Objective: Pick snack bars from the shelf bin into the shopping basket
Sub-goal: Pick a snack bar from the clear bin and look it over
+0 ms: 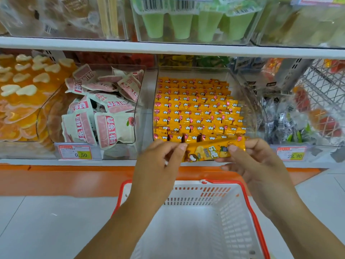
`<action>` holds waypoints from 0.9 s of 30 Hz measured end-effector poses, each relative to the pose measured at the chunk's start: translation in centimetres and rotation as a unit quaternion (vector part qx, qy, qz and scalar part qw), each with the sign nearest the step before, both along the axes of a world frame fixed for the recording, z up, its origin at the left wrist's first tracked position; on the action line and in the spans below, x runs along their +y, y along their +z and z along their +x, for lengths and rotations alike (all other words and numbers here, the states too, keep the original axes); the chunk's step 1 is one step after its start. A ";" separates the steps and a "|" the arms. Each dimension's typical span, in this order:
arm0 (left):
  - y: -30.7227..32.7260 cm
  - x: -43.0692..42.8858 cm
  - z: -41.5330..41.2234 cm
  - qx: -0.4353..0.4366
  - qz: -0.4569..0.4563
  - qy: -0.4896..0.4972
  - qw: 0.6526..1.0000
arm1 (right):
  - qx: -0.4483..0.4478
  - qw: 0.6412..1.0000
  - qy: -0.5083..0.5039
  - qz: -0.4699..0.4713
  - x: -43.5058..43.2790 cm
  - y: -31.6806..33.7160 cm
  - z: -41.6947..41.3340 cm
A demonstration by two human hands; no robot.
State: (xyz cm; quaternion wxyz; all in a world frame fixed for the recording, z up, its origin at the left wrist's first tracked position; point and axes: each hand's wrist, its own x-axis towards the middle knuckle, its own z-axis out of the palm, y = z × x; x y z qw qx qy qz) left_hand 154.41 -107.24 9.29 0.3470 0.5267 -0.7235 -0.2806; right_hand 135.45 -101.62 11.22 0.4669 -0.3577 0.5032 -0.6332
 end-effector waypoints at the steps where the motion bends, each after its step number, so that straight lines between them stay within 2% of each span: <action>1: -0.5 -0.3 -0.3 -0.047 -0.045 -0.019 0.998 | 0.012 0.999 -0.030 -0.011 -0.1 0.1 -0.3; 4: -2.4 -1.4 -1.2 -0.186 -0.079 -0.096 0.975 | 0.093 0.991 -0.092 -0.026 -1.0 0.6 -1.3; 7: -3.5 -2.0 -1.3 -0.304 -0.135 -0.102 0.938 | 0.175 0.982 -0.055 -0.044 -2.5 1.4 -1.6; 9: -3.9 -2.3 -0.8 -0.334 -0.158 -0.095 0.925 | 0.262 0.964 -0.015 -0.041 -3.8 1.6 -1.4; 11: -3.9 -2.4 -0.3 -0.350 -0.178 -0.086 0.915 | 0.384 0.923 0.020 -0.019 -4.9 2.1 -1.4; 13: -3.9 -2.4 -0.2 -0.361 -0.187 -0.086 0.909 | 0.507 0.860 0.054 -0.001 -5.6 3.0 -1.8; 16: -3.6 -2.4 -0.3 -0.364 -0.182 -0.082 0.910 | 0.620 0.780 0.087 -0.002 -6.1 5.0 -2.2; 18: -3.5 -2.5 -0.5 -0.361 -0.177 -0.078 0.912 | 0.654 0.748 0.114 -0.001 -6.8 5.5 -2.0; 22: -3.6 -2.8 -0.6 -0.342 -0.180 -0.074 0.920 | 0.664 0.725 0.184 0.001 -8.9 2.0 -1.4; 27: -3.7 -2.8 -0.8 -0.317 -0.191 -0.079 0.926 | 0.702 0.696 0.147 -0.043 -9.2 -2.0 -1.8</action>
